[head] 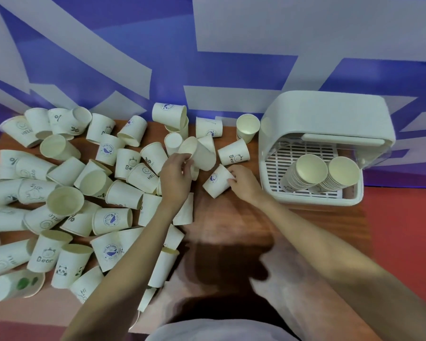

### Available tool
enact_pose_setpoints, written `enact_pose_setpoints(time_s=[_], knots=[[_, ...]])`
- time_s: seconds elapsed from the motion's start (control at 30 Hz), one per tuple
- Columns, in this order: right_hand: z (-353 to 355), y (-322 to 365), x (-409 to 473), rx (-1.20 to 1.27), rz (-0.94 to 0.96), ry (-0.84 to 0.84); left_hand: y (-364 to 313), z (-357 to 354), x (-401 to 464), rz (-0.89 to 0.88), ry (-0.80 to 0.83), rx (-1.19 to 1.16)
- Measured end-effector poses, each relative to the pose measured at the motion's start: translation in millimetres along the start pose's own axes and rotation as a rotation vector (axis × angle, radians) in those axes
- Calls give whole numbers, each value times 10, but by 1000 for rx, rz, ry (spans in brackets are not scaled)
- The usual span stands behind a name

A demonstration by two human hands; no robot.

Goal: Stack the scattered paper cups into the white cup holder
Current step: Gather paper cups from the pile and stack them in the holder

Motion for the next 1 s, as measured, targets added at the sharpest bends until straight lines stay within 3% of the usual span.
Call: enact_pose_setpoints(time_s=[0.13,0.37,0.53,0.63,0.77,1.0], knots=[[184,-52,-198,34,52,-62,-66,127,-118,-30,-36,-5],[1069,-65,-763,29,240,-309,-545,195,-375,-60,-107,-114],[1735,-347,-1170,97,212,-520,-1114,58,-590,-98,-117,-251],[2128,-549,-1359,105,198,-692,-1510,-15,-660,-242,-119,-259],[2456,-805,-1538,37,206,-888,-1945,-219,-706,-591,-3,-264],[2355,-1131,-1477,-30,245,-864,-2160,-598,-768,-823,202,-127]])
Point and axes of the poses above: each hand's wrist, its own x-axis towards the middle knuckle, its own z-axis out of the back of the hand, y = z × x, the point moved 5 cm from there along x, towards the middle knuckle, and after that the axes turned 11 degrees about -y, right-handed, at the moved point
